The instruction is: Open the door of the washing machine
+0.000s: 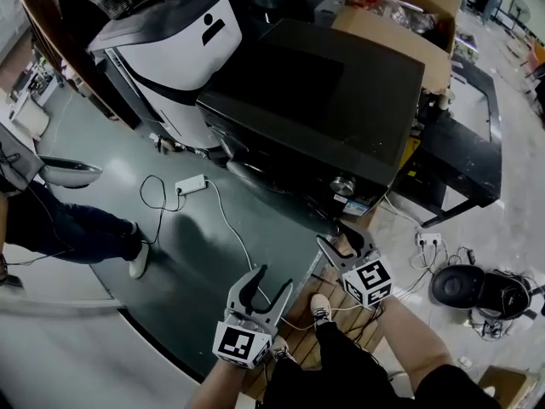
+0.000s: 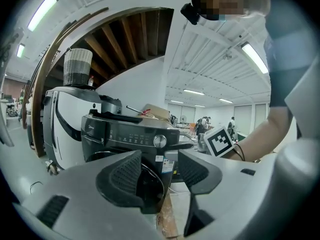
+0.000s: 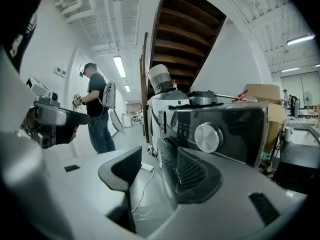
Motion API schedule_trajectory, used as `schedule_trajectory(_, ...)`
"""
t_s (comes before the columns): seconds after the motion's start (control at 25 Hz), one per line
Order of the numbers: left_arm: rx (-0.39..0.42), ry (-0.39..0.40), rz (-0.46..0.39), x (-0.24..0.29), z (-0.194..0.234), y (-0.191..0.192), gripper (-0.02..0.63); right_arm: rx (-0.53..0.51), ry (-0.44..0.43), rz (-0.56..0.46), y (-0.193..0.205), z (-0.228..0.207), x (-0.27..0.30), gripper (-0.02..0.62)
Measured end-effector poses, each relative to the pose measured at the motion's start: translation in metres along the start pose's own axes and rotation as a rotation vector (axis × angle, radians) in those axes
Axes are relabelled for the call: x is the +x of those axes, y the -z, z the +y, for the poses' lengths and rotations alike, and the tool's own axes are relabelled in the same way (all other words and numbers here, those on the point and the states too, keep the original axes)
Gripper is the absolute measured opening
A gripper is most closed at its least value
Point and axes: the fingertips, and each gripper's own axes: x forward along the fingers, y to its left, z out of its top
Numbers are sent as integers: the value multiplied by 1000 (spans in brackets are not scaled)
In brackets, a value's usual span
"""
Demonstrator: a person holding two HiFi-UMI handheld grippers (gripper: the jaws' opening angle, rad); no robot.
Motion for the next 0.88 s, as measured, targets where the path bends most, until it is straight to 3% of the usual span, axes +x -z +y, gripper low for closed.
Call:
schedule_trajectory(0.72,-88,-122,93,49,56,62,232,22,-26,229,131,-62,97,224)
schedule_trajectory(0.88,-97,-143,61,55,60,63,232,8,-26,260,144,-69,106,216)
